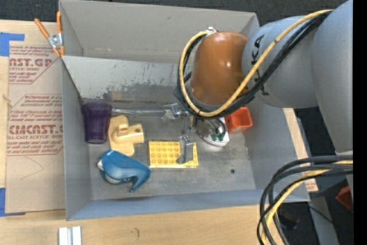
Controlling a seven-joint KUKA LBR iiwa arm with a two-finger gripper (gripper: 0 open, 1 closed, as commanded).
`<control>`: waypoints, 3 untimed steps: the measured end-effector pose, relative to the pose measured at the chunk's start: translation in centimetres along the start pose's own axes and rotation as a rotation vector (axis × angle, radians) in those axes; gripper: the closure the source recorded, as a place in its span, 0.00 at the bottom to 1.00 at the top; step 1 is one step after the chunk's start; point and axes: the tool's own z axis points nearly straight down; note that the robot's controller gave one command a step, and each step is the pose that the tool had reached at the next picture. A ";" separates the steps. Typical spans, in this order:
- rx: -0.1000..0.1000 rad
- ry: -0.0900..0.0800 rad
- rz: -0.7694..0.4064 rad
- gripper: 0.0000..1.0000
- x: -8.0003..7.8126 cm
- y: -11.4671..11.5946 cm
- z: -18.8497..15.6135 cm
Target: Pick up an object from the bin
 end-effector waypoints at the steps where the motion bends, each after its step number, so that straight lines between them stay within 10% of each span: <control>1: -0.001 -0.001 0.099 1.00 1.0 -0.5 5.7; 2: -0.001 -0.001 0.099 1.00 1.0 -0.5 5.7; 3: 0.000 -0.013 0.122 1.00 -1.0 -1.7 -13.0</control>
Offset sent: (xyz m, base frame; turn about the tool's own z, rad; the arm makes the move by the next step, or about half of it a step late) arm 0.0000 0.0000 0.0000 0.0000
